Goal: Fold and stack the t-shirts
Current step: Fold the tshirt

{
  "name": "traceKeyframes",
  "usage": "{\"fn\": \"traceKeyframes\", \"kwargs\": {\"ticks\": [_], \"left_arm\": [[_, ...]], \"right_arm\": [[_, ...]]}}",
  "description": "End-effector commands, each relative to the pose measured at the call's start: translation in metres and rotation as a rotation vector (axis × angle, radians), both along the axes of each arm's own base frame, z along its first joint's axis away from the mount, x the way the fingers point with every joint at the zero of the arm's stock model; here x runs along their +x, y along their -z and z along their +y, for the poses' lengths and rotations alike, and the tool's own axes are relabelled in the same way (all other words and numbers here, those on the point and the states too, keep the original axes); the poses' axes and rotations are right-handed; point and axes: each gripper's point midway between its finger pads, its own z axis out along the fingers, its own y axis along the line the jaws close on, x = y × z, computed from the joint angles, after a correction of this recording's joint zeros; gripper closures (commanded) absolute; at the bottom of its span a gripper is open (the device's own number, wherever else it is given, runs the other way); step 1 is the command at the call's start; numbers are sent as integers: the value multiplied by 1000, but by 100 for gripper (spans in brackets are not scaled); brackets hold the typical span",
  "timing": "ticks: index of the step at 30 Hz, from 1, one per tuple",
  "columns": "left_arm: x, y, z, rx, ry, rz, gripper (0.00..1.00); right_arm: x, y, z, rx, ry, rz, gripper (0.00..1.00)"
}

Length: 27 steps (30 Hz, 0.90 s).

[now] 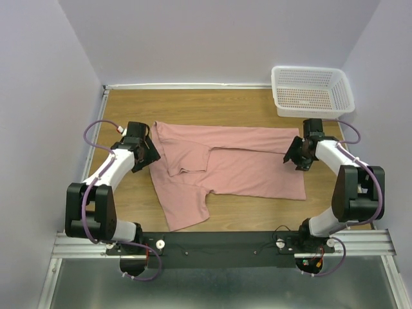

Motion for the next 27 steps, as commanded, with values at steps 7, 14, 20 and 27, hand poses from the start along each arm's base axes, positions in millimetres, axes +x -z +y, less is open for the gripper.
{"fn": "traceKeyframes", "kwargs": {"ticks": [7,14,20,27], "left_arm": [[-5,16,2,25,-22,42,30],[2,9,1,16,-34,26,30],[-14,17,-8,-13,-5,60,29],[-46,25,-33,-19,88,146,28]], "right_arm": [[15,20,-34,-181,20,72,41],[60,23,-50,-254,58,28,42],[88,9,-40,-196,48,-30,41],[58,-15,-35,-180,32,-61,36]]}}
